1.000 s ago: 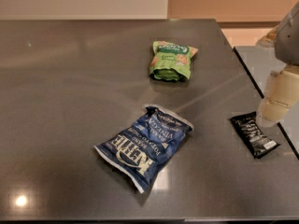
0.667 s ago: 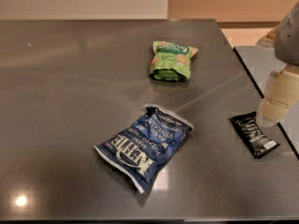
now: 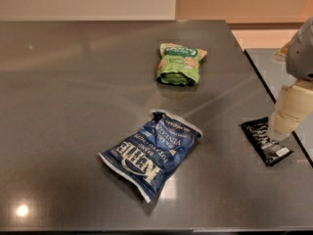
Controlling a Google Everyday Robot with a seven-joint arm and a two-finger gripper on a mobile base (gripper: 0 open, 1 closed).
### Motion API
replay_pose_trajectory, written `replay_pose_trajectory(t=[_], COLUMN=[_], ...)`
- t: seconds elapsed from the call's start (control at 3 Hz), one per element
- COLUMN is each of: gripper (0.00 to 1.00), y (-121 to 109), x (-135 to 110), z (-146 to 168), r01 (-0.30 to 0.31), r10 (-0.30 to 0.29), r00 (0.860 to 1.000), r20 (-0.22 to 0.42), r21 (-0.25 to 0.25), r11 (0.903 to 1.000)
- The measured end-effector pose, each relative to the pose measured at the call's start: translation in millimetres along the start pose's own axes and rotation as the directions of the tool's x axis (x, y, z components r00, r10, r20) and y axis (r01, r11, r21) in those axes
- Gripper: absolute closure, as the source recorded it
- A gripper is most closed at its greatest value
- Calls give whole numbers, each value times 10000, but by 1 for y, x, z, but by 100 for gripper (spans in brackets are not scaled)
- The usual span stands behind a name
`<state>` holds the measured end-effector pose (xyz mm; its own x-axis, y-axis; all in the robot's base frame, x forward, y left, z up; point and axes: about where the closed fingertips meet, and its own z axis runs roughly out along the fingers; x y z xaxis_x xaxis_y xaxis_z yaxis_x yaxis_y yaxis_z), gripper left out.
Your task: Pick rxbar chocolate
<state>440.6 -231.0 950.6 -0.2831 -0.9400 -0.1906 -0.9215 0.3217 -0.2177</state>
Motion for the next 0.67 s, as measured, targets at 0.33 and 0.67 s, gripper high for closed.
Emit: replay_pose_trajectory(t=[0.33, 0.67], gripper=[0, 0], y=[2, 10], x=[12, 22], z=[17, 34], r01=[-376, -714], r10=[373, 700], r00=[9991, 9971], r20=[-185, -297], r21=[-156, -469], r11=[9992, 9963])
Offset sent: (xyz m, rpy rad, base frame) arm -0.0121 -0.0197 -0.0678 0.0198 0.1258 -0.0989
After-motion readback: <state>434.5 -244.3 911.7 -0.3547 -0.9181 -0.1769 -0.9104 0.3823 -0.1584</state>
